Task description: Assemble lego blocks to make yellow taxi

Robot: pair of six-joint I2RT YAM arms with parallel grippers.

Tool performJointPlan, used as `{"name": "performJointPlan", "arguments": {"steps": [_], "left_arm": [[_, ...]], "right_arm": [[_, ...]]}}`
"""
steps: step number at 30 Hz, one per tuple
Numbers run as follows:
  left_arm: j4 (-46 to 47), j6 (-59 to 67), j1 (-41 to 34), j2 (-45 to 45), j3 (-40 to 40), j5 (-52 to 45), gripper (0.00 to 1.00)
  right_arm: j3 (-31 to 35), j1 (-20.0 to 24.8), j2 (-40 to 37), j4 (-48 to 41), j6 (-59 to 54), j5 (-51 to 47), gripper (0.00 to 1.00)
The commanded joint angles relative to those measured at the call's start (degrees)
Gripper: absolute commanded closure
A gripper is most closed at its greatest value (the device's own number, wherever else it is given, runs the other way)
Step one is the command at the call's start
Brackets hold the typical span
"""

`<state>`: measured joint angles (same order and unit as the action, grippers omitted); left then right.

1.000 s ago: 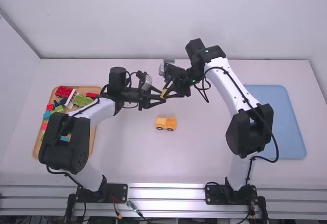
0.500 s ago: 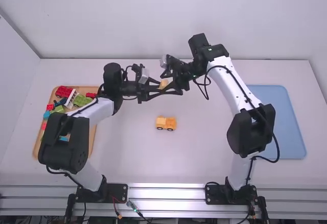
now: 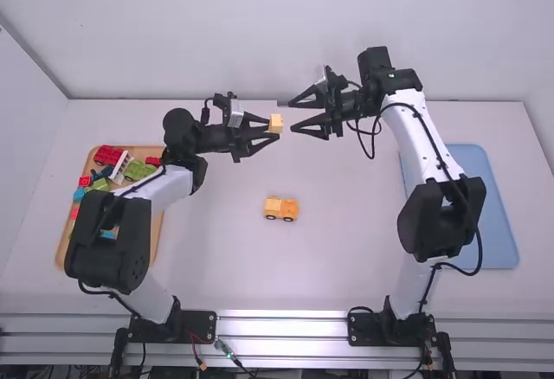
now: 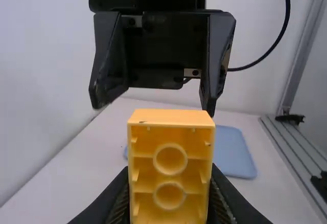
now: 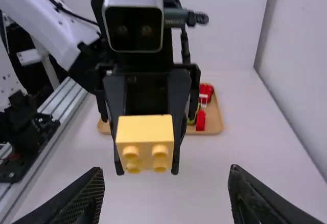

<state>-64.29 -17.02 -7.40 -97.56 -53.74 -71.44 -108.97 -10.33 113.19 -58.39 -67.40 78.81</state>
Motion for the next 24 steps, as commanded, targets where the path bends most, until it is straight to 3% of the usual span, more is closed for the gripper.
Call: {"name": "performJointPlan", "arguments": {"steps": [1, 16, 19, 24], "left_arm": [[0.3, -3.3, -0.1, -0.2, -2.6, 0.6, 0.9], [4.1, -2.7, -1.4, -0.2, -7.5, 0.6, 0.94], [4.5, -1.1, -1.2, -0.2, -7.4, 0.7, 0.95], [4.7, -1.2, -0.9, -0.2, -7.4, 3.6, 0.95]], "right_arm": [[-1.3, -0.5, 0.8, 0.8, -1.1, 5.9, 0.36], [-1.3, -3.1, 0.8, 11.5, 12.6, 7.3, 0.41], [-1.3, -3.1, 0.8, 14.3, 16.3, 7.3, 0.51], [-1.3, -3.1, 0.8, 14.5, 17.0, 7.3, 0.52]]}}
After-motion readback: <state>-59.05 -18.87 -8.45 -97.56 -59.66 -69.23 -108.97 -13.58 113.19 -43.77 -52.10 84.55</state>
